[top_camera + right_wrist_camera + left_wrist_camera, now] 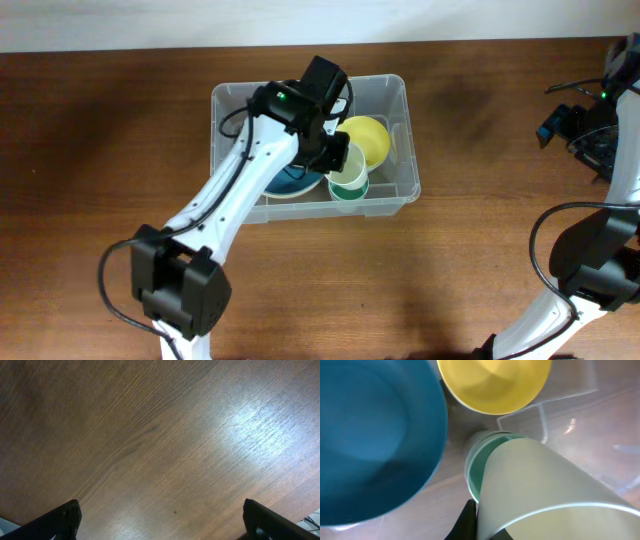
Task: Pack container
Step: 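Lift the white cup and carry it over the bin, then lower the white cup into the mint-green cup and release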
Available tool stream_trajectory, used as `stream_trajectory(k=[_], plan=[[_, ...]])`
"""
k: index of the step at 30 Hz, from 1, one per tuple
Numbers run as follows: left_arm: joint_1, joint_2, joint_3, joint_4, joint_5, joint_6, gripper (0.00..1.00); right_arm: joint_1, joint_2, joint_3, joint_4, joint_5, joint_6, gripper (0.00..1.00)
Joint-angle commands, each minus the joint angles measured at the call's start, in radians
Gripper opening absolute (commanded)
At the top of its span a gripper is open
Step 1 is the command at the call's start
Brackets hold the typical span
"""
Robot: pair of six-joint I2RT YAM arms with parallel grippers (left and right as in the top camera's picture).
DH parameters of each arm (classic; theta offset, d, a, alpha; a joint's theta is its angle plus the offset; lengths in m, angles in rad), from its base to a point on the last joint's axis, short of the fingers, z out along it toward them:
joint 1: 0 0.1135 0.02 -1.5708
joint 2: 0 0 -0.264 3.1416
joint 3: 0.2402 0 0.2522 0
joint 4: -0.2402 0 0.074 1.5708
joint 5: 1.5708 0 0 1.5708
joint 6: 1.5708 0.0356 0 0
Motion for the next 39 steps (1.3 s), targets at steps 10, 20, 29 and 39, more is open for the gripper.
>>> stream_trajectory(k=[10, 20, 29, 39], plan=[[0.0, 0.057, 0.034, -0.011, -0.074, 0.013, 0.95, -0.003, 0.002, -0.004, -0.001, 0.016, 0.008, 0.99], [0.015, -0.009, 0.158, -0.132, -0.197, 0.012, 0.99, -0.003, 0.002, -0.004, 0.0, 0.016, 0.008, 0.99], [0.012, -0.009, 0.158, -0.33, -0.177, 0.012, 0.99, -0.003, 0.002, -0.004, 0.0, 0.016, 0.008, 0.99], [0.002, -0.009, 0.158, -0.306, -0.177, 0.109, 0.99, -0.003, 0.002, -0.004, -0.001, 0.016, 0.008, 0.99]])
